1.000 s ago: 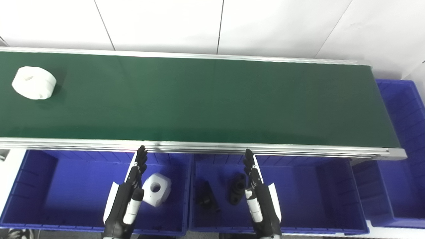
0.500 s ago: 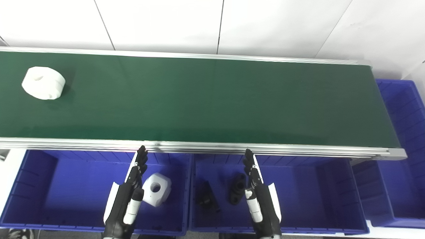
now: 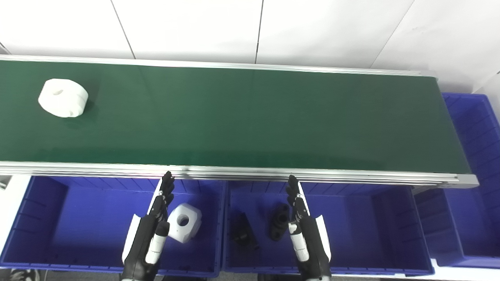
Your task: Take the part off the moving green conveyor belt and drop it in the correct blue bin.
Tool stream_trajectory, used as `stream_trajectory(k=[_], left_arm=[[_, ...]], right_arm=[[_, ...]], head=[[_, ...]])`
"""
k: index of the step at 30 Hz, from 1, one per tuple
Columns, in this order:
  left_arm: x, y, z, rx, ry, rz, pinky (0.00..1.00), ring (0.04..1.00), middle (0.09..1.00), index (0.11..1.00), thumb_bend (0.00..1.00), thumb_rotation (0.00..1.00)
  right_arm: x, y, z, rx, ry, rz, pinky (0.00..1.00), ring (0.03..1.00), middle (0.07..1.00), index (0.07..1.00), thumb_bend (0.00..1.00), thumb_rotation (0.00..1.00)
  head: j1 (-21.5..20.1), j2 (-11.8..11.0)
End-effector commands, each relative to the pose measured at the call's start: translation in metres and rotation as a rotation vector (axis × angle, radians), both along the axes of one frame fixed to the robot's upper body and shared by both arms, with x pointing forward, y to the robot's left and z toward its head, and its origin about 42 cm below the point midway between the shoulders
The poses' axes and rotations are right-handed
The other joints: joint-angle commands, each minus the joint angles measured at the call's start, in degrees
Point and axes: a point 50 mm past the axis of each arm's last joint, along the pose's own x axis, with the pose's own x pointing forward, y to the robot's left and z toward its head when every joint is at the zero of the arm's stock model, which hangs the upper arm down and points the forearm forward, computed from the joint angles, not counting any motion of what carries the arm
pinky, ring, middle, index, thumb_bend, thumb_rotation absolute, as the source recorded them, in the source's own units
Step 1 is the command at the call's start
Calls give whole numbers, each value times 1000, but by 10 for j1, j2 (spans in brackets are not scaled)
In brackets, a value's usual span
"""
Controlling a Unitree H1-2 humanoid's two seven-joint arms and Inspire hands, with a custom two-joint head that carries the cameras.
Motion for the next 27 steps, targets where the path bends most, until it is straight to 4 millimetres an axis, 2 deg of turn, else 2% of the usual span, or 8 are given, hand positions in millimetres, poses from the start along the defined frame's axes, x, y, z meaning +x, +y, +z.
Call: stream_trajectory(k=[1, 18, 21, 24, 27], left_arm=[[-1, 1, 6, -2, -22, -10, 1000, 1000, 1000, 1000, 884, 1000], [-1, 0, 6, -3, -19, -8, 1000, 1000, 1000, 1000, 874, 1000], [-1, -2, 4, -4, -21, -7, 1000, 1000, 1000, 1000, 886, 1000], [-1, -6, 0, 11, -31, 1, 1000, 1000, 1000, 1000, 874, 1000], [-2, -10, -4, 12, -35, 3, 1000, 1000, 1000, 1000, 853, 1000]], right_arm=[[5, 23, 11, 62, -34, -1, 1000, 989, 1000, 1000, 817, 1000], [5, 23, 12, 68, -34, 1, 1000, 992, 1000, 1000, 820, 1000], [4, 20, 10, 69, -32, 9, 1000, 995, 1000, 1000, 813, 1000], [3, 16, 8, 70, -32, 14, 1000, 997, 1000, 1000, 799, 1000], [2, 12, 6, 69, -31, 13, 1000, 998, 1000, 1000, 801, 1000]], head=[[1, 1], [3, 3], [25, -8], [66, -17], [80, -23]])
